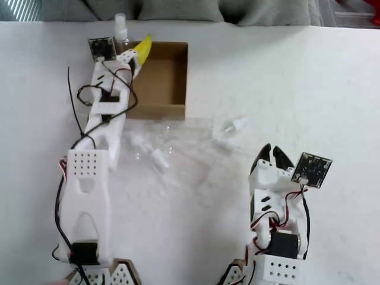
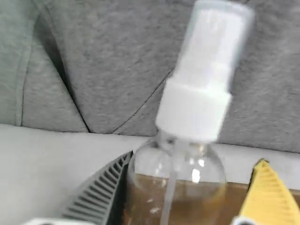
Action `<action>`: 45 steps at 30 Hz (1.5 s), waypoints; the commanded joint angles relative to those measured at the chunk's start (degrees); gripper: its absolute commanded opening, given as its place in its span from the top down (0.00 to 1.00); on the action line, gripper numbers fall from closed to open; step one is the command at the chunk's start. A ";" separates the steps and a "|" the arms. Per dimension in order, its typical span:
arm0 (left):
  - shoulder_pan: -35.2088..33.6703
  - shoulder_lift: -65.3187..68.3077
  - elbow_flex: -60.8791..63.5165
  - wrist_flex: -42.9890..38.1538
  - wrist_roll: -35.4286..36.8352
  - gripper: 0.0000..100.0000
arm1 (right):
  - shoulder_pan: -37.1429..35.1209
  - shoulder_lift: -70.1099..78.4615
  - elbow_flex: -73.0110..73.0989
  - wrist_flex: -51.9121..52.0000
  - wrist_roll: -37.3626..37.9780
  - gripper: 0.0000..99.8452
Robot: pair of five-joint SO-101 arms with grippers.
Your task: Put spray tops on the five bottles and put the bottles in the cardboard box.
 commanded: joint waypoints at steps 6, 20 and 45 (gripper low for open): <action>-1.19 -3.91 -2.11 0.88 0.62 0.62 | -0.66 -0.66 0.44 -0.04 0.70 0.95; -1.45 -13.76 -2.02 16.79 0.62 0.62 | -0.66 -0.66 0.44 -0.13 0.70 0.95; -2.15 -35.38 -2.11 65.05 0.09 0.62 | -0.57 -0.66 0.44 -0.13 0.79 0.95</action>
